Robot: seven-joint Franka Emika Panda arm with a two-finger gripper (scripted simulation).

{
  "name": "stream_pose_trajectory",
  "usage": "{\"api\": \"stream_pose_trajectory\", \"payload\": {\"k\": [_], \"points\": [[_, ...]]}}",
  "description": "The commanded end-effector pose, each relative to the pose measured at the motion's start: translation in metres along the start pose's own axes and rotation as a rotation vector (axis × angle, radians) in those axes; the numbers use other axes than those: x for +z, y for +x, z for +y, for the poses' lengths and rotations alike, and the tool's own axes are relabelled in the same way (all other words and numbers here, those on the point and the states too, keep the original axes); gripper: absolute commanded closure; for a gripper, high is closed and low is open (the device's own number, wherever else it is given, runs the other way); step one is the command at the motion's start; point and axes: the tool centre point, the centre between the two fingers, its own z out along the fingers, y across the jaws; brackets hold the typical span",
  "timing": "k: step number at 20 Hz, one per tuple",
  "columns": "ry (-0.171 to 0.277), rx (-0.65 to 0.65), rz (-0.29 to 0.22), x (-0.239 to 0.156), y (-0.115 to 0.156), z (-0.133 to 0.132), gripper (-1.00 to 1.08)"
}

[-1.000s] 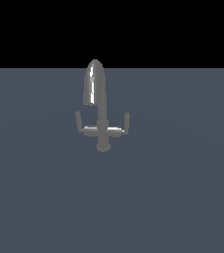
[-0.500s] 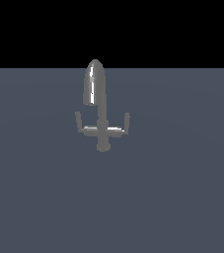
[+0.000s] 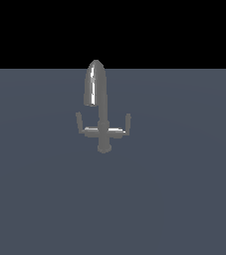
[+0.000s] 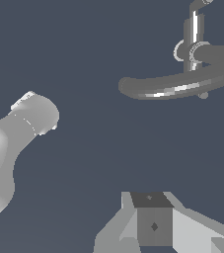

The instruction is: Turn on the faucet by rotating a designated handle.

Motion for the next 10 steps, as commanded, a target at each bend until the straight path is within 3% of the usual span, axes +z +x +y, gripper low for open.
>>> {"api": "stream_pose_trajectory", "payload": {"k": [1,10], "points": [[0.0,-0.077,-0.039,0.001,0.005,0.008,1.08],[0.015,-0.347,-0.174,0.007,0.026,0.037,1.08]]}}
